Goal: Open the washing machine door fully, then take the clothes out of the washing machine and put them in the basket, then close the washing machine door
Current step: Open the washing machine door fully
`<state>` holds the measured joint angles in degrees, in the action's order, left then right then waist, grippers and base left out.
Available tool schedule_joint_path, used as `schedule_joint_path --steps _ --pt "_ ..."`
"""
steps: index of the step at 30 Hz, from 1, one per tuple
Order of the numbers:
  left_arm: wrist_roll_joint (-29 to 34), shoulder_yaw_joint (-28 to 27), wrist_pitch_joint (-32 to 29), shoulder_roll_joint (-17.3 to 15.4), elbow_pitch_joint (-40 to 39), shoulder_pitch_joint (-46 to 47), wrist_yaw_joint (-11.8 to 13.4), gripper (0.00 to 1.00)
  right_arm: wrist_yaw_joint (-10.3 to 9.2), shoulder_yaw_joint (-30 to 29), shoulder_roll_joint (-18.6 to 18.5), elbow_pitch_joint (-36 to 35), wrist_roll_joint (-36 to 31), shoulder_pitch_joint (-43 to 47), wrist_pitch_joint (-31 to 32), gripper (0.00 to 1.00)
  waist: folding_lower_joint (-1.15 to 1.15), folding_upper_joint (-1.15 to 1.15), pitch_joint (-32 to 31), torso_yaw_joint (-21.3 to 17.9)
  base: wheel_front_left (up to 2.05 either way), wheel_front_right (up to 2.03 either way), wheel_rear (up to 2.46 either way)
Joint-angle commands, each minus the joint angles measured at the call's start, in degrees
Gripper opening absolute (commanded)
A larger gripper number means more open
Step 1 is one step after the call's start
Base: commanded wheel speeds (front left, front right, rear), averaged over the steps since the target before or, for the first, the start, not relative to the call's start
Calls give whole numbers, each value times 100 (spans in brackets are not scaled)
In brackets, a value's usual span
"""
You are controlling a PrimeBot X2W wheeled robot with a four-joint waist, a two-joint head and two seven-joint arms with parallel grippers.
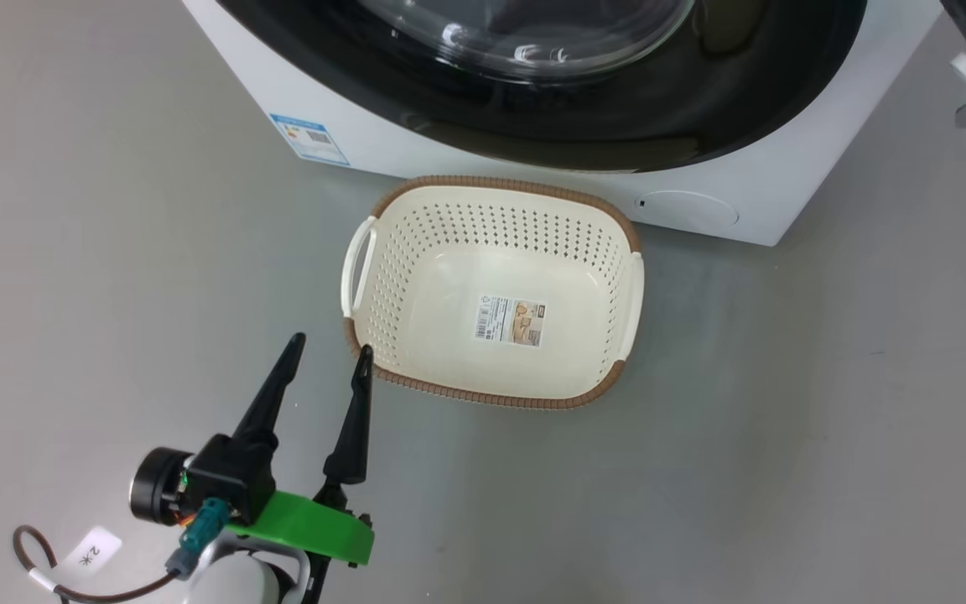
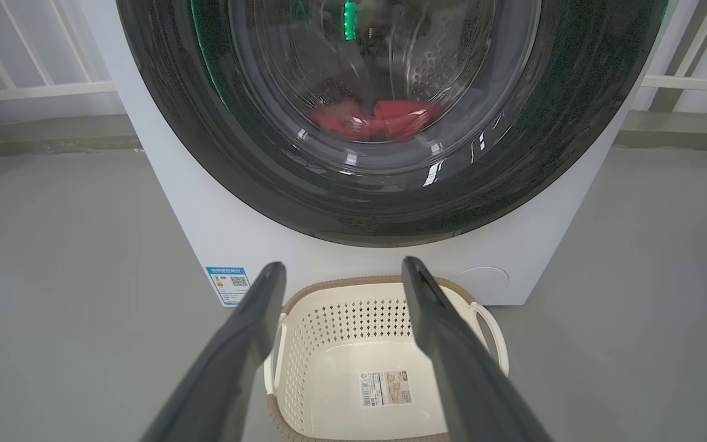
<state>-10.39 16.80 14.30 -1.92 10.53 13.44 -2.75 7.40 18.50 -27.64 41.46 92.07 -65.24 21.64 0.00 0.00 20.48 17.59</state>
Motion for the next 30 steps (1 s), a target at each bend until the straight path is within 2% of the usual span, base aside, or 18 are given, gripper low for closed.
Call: schedule_joint_path --steps 1,9,14,30 --pt "-79 -137 70 -96 -112 162 43 100 9 -15 53 -24 143 -193 163 0 0 0 97 66 0 0 0" --pt "-168 -33 70 -96 -121 275 69 100 9 6 196 557 312 -594 761 0 0 0 240 135 0 0 0" --pt "-199 -14 70 -96 -109 293 101 100 9 55 296 640 339 -610 1040 0 0 0 201 137 0 0 0" --pt "-121 -132 70 -96 -28 85 98 100 9 375 484 -340 203 448 1682 0 0 0 -280 -28 0 0 0"
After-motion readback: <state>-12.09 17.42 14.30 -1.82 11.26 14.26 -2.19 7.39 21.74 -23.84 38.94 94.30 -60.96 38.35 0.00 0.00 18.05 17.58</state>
